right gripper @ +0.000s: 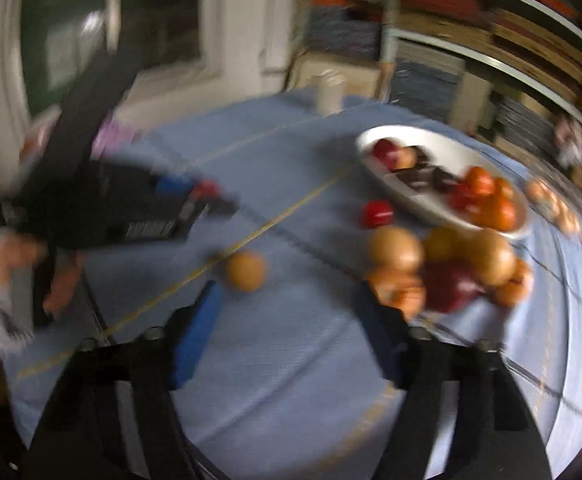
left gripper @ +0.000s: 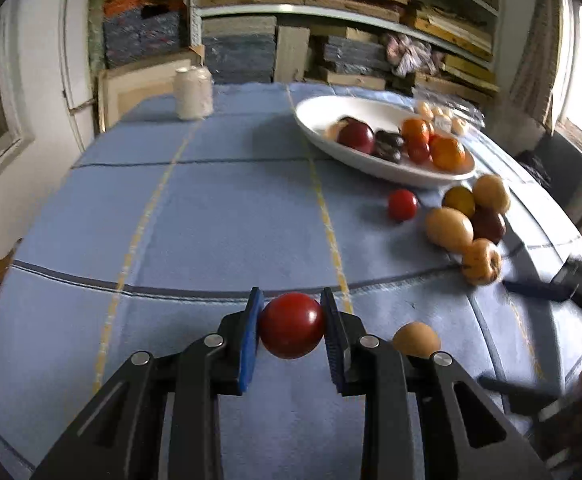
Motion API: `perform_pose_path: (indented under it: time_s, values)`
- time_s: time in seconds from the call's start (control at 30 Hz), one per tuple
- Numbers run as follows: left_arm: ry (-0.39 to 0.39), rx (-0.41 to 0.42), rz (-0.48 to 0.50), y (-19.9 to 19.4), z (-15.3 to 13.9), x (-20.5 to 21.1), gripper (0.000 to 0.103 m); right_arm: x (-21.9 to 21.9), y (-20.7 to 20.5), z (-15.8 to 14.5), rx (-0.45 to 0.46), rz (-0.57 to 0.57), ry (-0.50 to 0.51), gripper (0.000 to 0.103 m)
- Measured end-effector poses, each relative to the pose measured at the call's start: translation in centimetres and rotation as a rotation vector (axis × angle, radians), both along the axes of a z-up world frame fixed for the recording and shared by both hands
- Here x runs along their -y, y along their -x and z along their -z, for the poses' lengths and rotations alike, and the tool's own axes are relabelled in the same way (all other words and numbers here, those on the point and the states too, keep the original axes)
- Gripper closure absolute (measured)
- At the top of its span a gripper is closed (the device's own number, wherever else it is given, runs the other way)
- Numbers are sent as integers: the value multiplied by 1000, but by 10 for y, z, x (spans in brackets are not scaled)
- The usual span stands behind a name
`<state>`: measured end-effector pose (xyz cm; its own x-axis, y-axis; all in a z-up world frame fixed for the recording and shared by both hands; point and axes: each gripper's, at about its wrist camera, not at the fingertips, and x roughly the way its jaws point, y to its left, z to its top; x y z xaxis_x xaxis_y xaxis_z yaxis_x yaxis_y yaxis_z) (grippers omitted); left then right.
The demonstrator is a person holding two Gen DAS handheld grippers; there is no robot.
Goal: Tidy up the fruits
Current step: 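Grasp a red tomato with the left tool while the right tool grasps a small tan fruit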
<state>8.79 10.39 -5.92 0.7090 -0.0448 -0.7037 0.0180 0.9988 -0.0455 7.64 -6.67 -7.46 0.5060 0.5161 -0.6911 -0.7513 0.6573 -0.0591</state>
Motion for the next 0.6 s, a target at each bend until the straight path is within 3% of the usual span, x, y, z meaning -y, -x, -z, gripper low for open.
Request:
perform_pose_path:
  time_s: [0.3,0.4,0.57,0.6]
  values:
    - [-6,6,-76,-2,-2,-17,74,-32,-21,10,-74,38,3,44]
    - [-33,13,-92,-1,-2,-17,74,-41,-27,17,-98,32,35,54]
    - [-60,15,-100,-1,-2,-16,74,-37,-38,20,-140,50,9,76]
    - [-64,17,-103,0,-2,-16,74,-35,-38,20,-142,53,6,76]
